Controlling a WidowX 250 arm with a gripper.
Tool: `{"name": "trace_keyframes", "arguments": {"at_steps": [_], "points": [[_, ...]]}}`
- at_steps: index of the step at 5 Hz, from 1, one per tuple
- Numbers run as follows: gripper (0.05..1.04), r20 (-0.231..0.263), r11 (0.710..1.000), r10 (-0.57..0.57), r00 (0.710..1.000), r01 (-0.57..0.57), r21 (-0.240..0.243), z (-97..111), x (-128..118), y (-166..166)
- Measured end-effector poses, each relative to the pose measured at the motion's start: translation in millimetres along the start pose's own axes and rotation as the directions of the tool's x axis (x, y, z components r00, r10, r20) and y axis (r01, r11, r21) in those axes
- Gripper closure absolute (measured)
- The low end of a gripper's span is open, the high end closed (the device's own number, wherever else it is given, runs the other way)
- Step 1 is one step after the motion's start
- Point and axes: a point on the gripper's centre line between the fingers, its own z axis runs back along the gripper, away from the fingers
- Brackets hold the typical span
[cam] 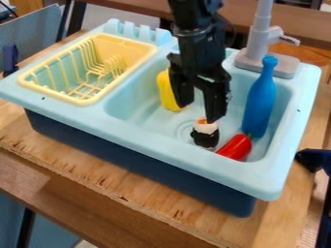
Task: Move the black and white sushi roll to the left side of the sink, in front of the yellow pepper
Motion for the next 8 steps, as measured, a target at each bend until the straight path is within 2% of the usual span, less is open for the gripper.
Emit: {"name": "trace_keyframes", "arguments": {"at_steps": [2, 3, 4, 6, 7, 8], "points": [[0.082, -0.001, 0.998, 0.031, 1.0, -0.031, -0.052, -4, 0, -14], [0.083, -0.009, 0.998, 0.029, 1.0, -0.03, -0.05, -4, 0, -18], [0.083, -0.075, 0.999, 0.028, 0.997, -0.029, -0.019, -17, -7, -17], [0.083, -0.101, 0.998, 0.037, 0.994, -0.033, 0.05, -17, -9, -5], [0.131, -0.098, 0.998, 0.04, 0.994, -0.036, 0.05, -17, -8, -6], [0.416, -0.086, 0.998, 0.05, 0.995, -0.047, 0.04, -19, -7, -7]]}}
